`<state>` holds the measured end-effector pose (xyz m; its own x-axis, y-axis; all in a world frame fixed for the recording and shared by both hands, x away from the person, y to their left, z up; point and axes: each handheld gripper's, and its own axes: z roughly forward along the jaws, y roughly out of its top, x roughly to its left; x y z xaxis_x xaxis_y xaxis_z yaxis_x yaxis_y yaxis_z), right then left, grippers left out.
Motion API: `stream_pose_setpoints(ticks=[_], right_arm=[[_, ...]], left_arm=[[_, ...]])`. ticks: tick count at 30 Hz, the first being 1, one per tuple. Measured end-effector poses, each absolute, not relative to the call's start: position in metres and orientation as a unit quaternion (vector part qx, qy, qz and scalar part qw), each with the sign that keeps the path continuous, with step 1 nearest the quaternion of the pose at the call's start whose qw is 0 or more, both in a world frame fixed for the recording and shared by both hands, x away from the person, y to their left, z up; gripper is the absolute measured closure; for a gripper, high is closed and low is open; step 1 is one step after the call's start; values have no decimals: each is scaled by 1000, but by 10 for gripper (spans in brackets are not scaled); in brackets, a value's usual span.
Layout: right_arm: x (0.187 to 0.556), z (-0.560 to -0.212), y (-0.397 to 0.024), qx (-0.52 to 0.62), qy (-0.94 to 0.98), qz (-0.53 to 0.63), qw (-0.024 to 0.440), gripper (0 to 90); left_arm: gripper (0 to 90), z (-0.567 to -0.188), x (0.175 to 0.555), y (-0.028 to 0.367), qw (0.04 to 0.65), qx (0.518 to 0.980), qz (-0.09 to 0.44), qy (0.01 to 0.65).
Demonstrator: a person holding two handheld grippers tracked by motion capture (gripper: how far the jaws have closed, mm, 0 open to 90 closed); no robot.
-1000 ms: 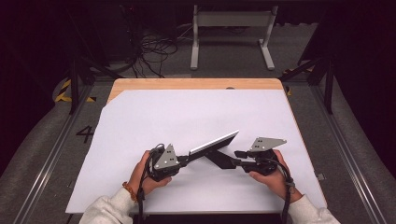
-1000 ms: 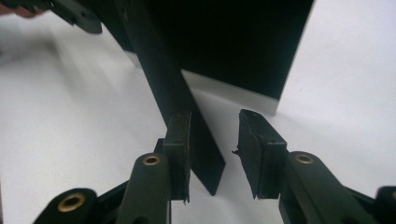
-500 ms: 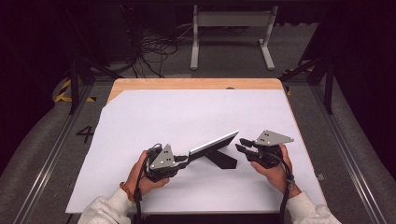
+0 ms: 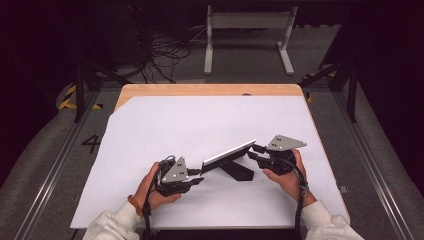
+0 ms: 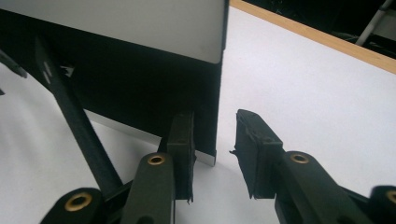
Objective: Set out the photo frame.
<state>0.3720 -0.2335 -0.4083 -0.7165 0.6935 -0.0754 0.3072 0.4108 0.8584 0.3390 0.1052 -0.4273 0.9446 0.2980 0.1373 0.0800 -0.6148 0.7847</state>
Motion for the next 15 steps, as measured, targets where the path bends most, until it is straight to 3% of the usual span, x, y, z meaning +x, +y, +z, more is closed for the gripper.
stream_pose_setpoints(ticks=[6, 15], right_arm=[[375, -410, -232, 306, 813, 451, 206, 701], [375, -412, -232, 300, 815, 452, 201, 670]], left_arm=[[722, -428, 338, 101, 423, 891, 132, 104], [645, -422, 339, 115, 442, 879, 127, 128]])
